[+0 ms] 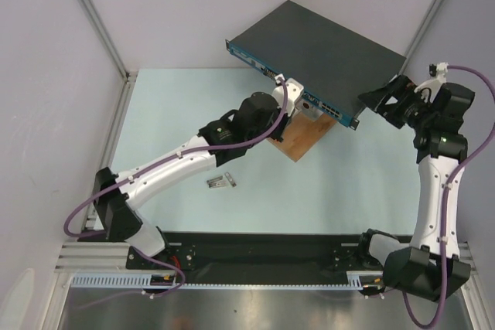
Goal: Insert the plug into the switch port
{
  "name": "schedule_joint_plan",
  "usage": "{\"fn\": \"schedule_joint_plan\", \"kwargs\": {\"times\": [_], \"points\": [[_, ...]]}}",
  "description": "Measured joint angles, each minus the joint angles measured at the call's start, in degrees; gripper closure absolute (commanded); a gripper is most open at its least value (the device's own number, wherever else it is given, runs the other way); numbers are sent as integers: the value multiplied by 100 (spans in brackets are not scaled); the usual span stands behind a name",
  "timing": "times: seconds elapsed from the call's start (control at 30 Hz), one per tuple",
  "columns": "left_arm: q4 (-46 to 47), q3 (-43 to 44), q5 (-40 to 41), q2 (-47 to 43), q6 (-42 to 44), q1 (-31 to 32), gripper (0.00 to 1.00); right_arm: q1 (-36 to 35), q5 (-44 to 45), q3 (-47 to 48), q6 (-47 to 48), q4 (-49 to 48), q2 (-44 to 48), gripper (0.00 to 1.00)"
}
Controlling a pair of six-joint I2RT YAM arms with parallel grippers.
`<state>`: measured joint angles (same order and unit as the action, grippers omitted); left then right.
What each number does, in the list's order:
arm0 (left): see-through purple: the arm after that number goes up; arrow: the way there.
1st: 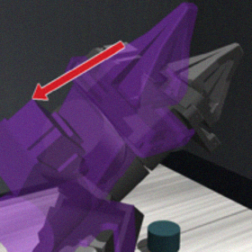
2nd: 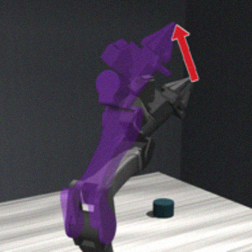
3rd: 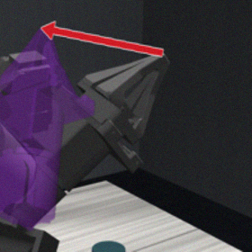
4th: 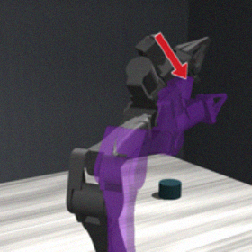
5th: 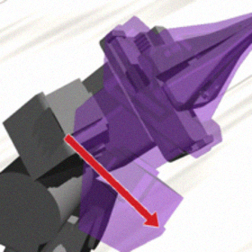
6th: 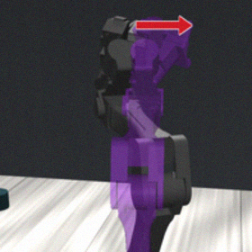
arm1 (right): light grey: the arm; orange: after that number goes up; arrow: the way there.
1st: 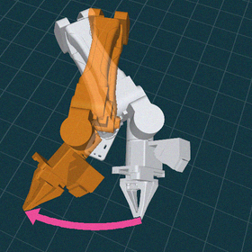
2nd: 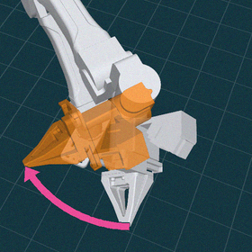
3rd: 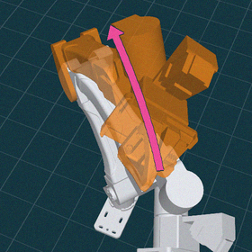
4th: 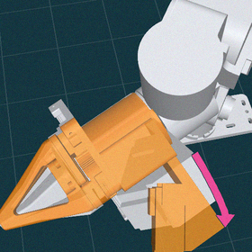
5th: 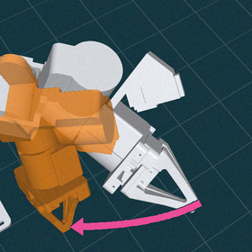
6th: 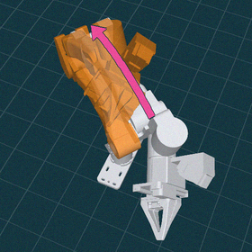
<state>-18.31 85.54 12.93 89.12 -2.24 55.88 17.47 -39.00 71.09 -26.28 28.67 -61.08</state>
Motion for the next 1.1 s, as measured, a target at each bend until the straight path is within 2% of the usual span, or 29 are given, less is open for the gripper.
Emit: {"fn": "schedule_joint_plan", "kwargs": {"times": [0.33, 0.5, 0.8, 0.97, 1.1], "points": [[46, 509, -2, 514, -380, -44, 100, 33, -697, -702, -883, -892, -398, 14], [42, 579, -7, 645, -535, -197, 100, 33, -964, -984, -1283, -1482, -485, 22], [68, 627, -4, 702, -671, -389, 100, 81, -1318, -1246, -2002, -1954, -623, 53], [114, 656, -4, 702, -669, -433, 100, 96, -1362, -1250, -2070, -2000, -643, 70], [122, 660, 0, 702, -649, -498, 100, 103, -1390, -1250, -2072, -2002, -654, 80]]}}
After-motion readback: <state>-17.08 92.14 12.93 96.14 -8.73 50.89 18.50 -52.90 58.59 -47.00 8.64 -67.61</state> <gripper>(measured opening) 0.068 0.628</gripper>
